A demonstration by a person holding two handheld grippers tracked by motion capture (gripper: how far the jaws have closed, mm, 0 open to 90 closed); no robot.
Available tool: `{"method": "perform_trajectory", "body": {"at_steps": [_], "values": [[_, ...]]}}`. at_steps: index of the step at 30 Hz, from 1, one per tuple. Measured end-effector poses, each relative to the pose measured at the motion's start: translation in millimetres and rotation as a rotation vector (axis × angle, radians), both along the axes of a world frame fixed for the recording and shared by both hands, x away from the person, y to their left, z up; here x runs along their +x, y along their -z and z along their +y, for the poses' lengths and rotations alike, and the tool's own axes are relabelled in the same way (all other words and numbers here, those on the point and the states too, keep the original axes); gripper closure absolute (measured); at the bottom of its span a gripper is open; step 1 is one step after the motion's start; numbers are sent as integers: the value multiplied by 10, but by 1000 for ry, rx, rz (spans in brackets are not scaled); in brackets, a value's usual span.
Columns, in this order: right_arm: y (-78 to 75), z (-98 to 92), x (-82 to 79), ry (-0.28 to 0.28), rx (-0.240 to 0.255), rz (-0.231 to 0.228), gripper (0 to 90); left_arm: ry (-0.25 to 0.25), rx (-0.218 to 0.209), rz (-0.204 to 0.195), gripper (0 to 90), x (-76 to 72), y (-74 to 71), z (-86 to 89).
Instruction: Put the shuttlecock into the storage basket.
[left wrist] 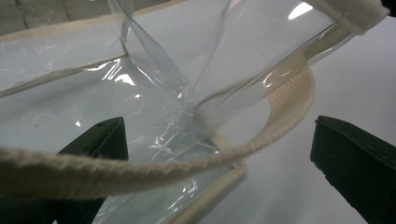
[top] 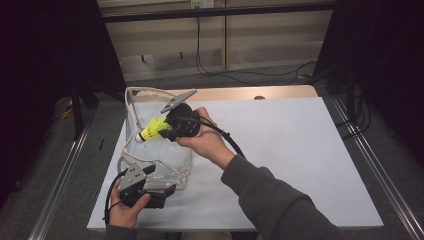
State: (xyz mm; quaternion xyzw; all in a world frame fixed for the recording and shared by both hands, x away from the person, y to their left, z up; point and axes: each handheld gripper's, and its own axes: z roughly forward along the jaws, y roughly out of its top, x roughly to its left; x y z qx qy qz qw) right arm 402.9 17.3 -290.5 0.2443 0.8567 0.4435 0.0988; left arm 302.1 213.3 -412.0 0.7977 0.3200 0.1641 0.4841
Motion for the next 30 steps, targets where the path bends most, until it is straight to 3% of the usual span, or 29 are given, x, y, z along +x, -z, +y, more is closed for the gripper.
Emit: {"method": "perform_trajectory", "body": {"at_steps": [30], "values": [[131, 158, 3, -2, -41, 6, 793, 2, -3, -2, 41, -7, 4, 0]]}}
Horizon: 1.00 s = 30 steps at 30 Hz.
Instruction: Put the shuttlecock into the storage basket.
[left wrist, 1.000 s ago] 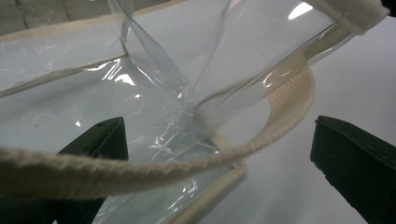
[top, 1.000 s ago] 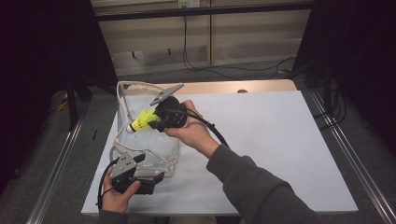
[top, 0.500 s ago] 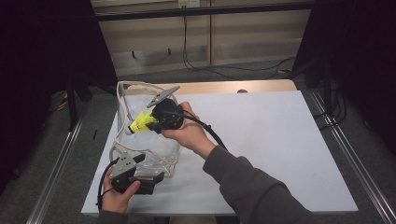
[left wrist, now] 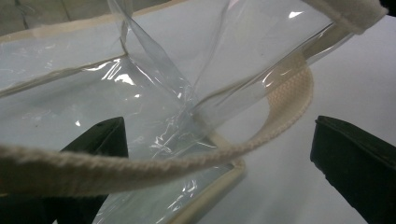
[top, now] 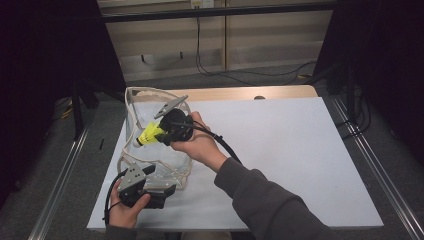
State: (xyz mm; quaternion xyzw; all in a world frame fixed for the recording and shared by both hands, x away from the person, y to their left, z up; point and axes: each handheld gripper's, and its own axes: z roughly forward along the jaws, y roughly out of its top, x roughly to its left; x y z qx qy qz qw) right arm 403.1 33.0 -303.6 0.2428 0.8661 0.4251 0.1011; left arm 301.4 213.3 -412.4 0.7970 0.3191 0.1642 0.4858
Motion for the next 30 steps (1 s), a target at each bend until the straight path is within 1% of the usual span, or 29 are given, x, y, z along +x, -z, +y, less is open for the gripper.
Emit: {"method": "perform_trajectory", "body": {"at_steps": [3, 9, 15, 20, 27, 30], "values": [[21, 4, -3, -2, -8, 1, 794, 0, 2, -1, 42, 0, 1, 1], [87, -3, 12, 7, -6, 10, 793, 0, 1, 1, 42, 1, 4, 1], [111, -18, 21, 9, -21, 5, 793, -4, 2, 0, 41, 1, 4, -3], [130, -6, 15, 14, -18, 9, 793, -1, 4, 3, 41, -1, 0, -1], [158, -1, 20, 11, -31, 6, 792, 0, 4, 1, 41, -1, 2, 0], [180, -6, 30, 13, -32, 13, 791, -1, 5, 2, 41, 0, 2, -1]]}}
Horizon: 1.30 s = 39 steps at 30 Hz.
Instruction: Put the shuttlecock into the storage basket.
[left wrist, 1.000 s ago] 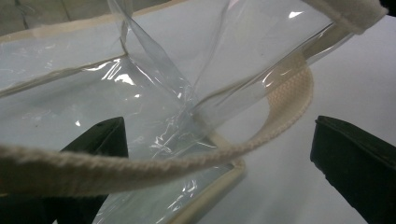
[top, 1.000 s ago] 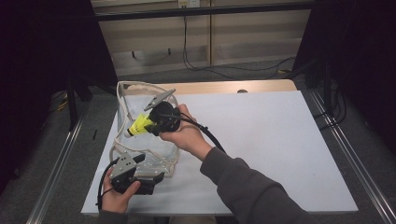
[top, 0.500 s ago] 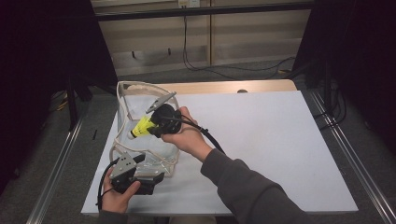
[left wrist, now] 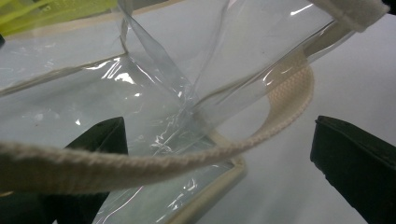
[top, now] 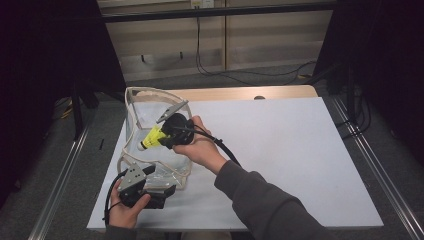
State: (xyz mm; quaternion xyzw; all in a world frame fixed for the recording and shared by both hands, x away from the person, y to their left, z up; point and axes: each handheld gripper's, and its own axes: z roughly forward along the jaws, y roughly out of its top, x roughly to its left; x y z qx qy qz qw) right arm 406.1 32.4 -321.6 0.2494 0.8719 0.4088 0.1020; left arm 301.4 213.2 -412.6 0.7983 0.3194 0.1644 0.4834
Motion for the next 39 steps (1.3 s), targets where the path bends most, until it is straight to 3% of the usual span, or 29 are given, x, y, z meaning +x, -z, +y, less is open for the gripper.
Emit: {"method": "perform_trajectory", "body": {"at_steps": [20, 39], "values": [[91, 7, 17, 7, -18, 13, 787, -2, 0, -5, 41, -2, -1, 0], [195, 57, -25, -34, -118, 29, 780, -3, 4, -5, 41, -6, -6, 4]]}}
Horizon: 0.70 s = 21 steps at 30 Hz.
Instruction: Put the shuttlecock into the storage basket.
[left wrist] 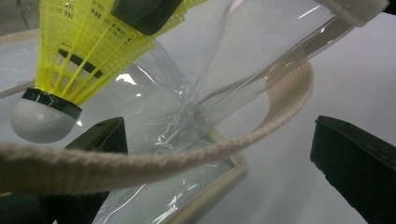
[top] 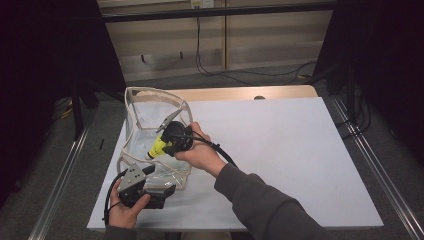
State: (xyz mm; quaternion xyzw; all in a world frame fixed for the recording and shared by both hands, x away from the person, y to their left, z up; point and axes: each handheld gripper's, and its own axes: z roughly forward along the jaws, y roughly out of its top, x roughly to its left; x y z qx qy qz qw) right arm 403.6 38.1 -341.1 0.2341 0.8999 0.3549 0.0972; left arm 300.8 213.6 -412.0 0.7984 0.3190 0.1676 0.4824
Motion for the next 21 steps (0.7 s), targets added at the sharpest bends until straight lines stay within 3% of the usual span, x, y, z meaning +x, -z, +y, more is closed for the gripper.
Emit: {"method": "perform_trajectory", "body": {"at_steps": [8, 15, 21], "values": [[17, -2, 1, -6, -17, 12, 814, 1, -2, 2, 41, -1, 1, 1], [24, -17, 4, 6, -26, 40, 686, -5, -5, 0, 41, -5, -4, -1], [9, -23, -3, 18, -17, 46, 632, -4, -9, -2, 41, -6, -4, 3]]}}
